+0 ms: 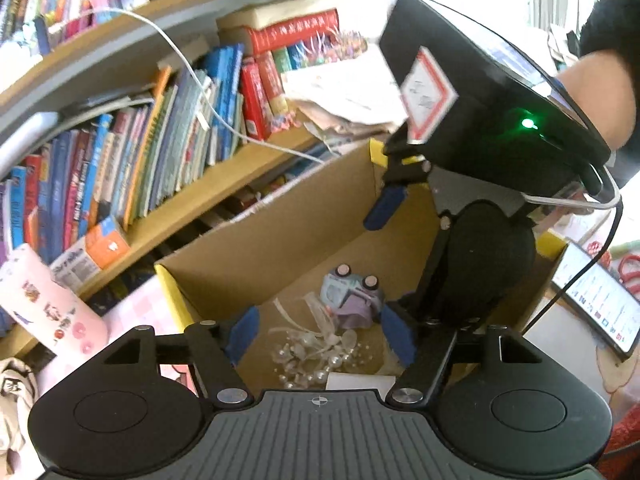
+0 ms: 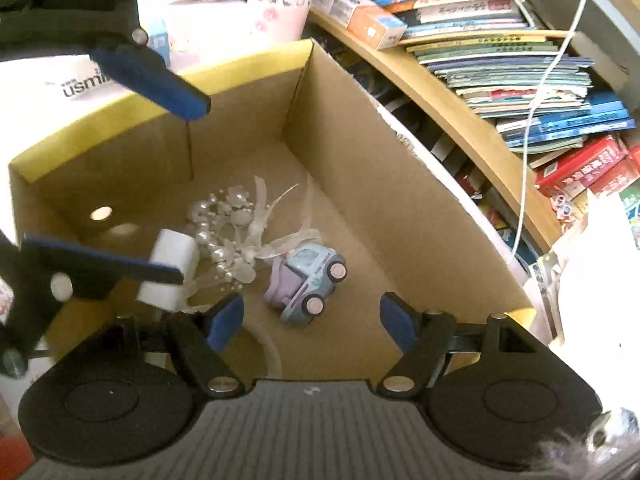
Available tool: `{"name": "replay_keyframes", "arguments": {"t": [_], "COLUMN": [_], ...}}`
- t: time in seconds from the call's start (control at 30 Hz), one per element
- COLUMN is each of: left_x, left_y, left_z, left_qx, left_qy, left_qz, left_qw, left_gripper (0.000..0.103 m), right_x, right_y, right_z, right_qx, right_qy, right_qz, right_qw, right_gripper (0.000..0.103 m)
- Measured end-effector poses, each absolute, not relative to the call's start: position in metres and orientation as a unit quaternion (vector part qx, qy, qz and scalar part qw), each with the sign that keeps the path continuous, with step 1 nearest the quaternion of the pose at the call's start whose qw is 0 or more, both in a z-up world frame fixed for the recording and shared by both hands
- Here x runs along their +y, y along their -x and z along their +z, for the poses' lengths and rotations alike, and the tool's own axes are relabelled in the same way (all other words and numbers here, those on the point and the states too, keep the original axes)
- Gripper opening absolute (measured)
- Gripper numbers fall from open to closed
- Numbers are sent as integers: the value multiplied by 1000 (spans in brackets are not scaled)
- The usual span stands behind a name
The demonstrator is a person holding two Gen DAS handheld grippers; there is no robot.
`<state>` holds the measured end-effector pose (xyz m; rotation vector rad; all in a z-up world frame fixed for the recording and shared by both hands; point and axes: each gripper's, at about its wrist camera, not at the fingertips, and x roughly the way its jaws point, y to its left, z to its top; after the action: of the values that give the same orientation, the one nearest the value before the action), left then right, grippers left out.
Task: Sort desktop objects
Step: 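Lower the jewelry and truck into the yellow box and open both tools, then withdraw both open tools from the box and move back over the desk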
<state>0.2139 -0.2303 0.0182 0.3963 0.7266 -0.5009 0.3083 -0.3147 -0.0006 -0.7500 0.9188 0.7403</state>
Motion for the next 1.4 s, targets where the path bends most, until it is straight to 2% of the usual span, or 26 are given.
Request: {"name": "replay_keyframes", "arguments": {"t": [0.4,0.87,1.4], "left_x": [-212,-197,-140], "left_y": [-172,-138,-109], "left_z": [55,63,54], "left_qx": [323,309,309], "left_qy": [-170,-141,-145], "left_qz": [-227,-240,-292], "left_qw": [903,909,893], "left_gripper": [73,75,75], "right_x": [-344,-360,-342], "right_y": [-266,-224,-158], "right_z": [34,65,57], "right_qx": [387,369,417], "right_qy": [328,293,213], "right_qz": [319,286,196], "right_qw": [801,835,861], "right_gripper": [75,75,75]}}
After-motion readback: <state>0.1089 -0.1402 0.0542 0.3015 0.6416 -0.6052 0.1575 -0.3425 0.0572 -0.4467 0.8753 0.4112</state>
